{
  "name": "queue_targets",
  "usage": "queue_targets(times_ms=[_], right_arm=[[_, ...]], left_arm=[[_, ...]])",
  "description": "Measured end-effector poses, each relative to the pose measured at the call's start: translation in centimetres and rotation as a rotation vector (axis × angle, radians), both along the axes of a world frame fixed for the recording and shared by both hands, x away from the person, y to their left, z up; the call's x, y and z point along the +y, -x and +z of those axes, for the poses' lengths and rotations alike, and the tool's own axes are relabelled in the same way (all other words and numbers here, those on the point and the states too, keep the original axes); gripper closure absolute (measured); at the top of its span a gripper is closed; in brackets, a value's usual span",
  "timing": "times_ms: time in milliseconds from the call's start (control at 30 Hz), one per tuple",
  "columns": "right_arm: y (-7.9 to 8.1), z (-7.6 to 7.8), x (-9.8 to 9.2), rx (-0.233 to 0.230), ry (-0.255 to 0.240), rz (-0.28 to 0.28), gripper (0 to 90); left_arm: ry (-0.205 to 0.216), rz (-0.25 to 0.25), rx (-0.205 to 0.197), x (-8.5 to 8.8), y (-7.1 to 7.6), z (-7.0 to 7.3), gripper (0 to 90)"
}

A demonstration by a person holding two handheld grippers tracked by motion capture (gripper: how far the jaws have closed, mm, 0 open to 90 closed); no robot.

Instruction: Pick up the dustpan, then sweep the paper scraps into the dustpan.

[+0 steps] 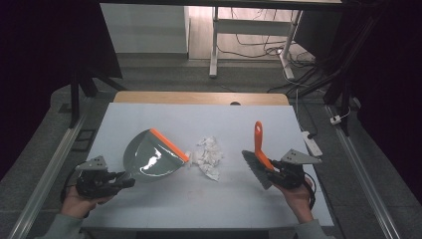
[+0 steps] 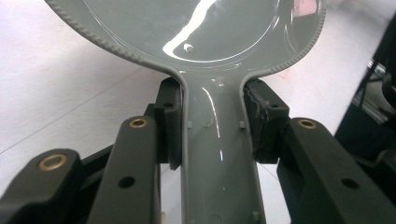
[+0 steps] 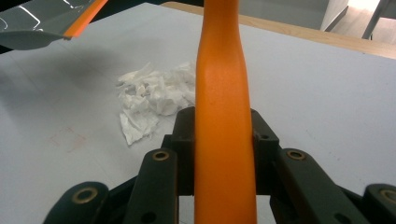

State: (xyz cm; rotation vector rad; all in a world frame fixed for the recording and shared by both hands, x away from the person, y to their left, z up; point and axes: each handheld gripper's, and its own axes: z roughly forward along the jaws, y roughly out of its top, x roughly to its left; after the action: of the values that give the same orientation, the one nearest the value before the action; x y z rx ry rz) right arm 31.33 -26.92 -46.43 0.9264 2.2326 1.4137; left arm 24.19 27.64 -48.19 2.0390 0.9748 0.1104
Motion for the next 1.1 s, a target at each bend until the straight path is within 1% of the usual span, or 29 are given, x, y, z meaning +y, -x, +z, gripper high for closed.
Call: queue_targets(times_ms=[167,400,533,700,800,833,900,933,967,1000,1033,1100], right_arm=[[0.1,0.0,0.2,0.0,0.003,0.004,70.1],[0.1,0.2,0.2,-0.007,0.0,0.002,70.1],[0.1,0.2,0.4,-0.008,0.0,0.004,70.2],[-0.1,0.3,0.9,-0.008,0.0,0.006,70.1],[-0.5,0.4,1.2,-0.011,-0.006,0.008,70.1],[-0.9,0.6,1.4,-0.01,-0.01,0.005,70.2],[-1.1,0.6,1.6,-0.009,-0.013,0.006,70.1],[-1.6,0.7,1.9,-0.01,-0.014,-0.001,70.1],[-1.6,0.7,1.9,-0.01,-0.014,-0.001,70.1],[-2.1,0.7,2.4,-0.007,-0.012,-0.005,70.1],[-2.1,0.7,2.4,-0.007,-0.012,-0.005,70.1],[-2.6,0.8,2.9,-0.009,-0.015,-0.013,70.1]], left_arm=[[-0.018,-0.039,0.017,-0.5,0.0,-0.1,61.1],[-0.029,-0.055,0.02,-0.8,0.2,-0.1,61.1],[-0.04,-0.063,0.035,-0.8,0.3,-0.2,61.1],[-0.05,-0.089,0.043,-0.9,0.5,-0.3,61.1],[-0.059,-0.102,0.044,-0.9,0.8,-0.3,61.1],[-0.058,-0.105,0.047,-0.9,0.9,-0.3,61.1],[-0.061,-0.115,0.046,-0.9,1.0,-0.3,61.1],[-0.063,-0.12,0.045,-0.9,1.1,-0.4,61.1],[-0.065,-0.124,0.047,-0.9,1.1,-0.4,61.1],[-0.065,-0.126,0.049,-0.8,1.1,-0.3,61.1],[-0.064,-0.126,0.05,-0.8,1.1,-0.4,61.1],[-0.064,-0.128,0.053,-0.7,1.1,-0.4,61.0]])
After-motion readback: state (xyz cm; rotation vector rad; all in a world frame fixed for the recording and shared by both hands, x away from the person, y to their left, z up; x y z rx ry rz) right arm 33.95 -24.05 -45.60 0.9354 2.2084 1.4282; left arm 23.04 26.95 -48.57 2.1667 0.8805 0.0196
